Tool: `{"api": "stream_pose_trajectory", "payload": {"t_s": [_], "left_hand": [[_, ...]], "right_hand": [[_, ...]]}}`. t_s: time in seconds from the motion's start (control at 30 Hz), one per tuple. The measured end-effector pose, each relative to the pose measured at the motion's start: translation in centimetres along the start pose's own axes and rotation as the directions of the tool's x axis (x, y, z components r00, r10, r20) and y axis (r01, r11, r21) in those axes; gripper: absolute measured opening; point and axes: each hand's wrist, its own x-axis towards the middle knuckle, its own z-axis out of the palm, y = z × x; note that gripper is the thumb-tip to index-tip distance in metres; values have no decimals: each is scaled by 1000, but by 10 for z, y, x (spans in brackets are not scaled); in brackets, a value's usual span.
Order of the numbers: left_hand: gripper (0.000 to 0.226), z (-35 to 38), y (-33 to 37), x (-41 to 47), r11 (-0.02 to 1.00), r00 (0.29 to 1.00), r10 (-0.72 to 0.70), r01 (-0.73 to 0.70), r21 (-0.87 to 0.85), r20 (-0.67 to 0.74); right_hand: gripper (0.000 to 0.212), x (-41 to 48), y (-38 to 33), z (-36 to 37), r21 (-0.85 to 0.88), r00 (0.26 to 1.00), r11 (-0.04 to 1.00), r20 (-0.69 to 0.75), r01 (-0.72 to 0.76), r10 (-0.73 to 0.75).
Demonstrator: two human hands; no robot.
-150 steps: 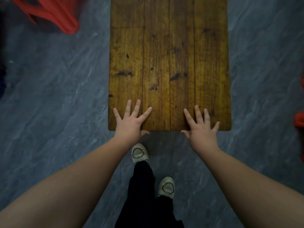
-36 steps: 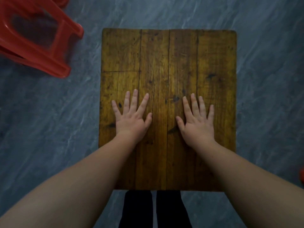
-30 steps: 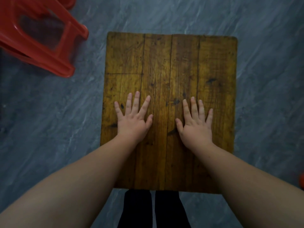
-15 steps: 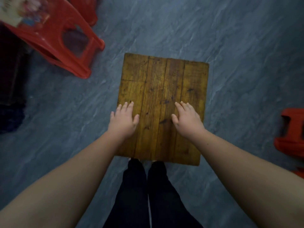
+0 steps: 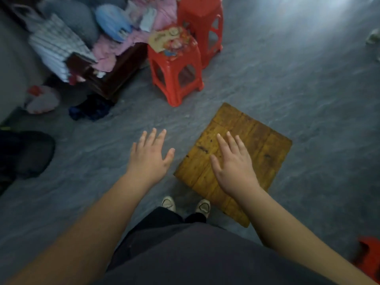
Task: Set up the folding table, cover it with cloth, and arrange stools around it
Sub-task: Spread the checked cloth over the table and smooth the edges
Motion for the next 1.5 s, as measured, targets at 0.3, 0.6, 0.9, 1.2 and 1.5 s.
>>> {"api": "stream_pose_trajectory", "payload": {"t_s": [0.3, 0.6, 0.9, 1.2, 1.5], "left_hand": [[71, -61, -116, -66, 946, 940, -312, 294, -136, -137], [70, -93, -271, -119, 829, 814, -547, 494, -262, -196], [70, -133, -458, -117, 793, 798, -581, 510, -333, -162], [70, -183, -555, -73, 818, 821, -536, 448, -360, -197], [69, -226, -590, 17, 865, 868, -450, 363, -348, -213]], "right_hand": [[68, 32, -159, -5, -82, 908, 905, 86, 417, -410], [67, 58, -340, 49, -118, 772, 765, 161, 633, -614], [67, 81, -526, 127, -128, 777, 768, 160, 627, -608], [66, 118, -626, 131, -170, 802, 784, 96, 597, -590], [66, 199, -654, 130, -151, 835, 823, 47, 548, -548]]}}
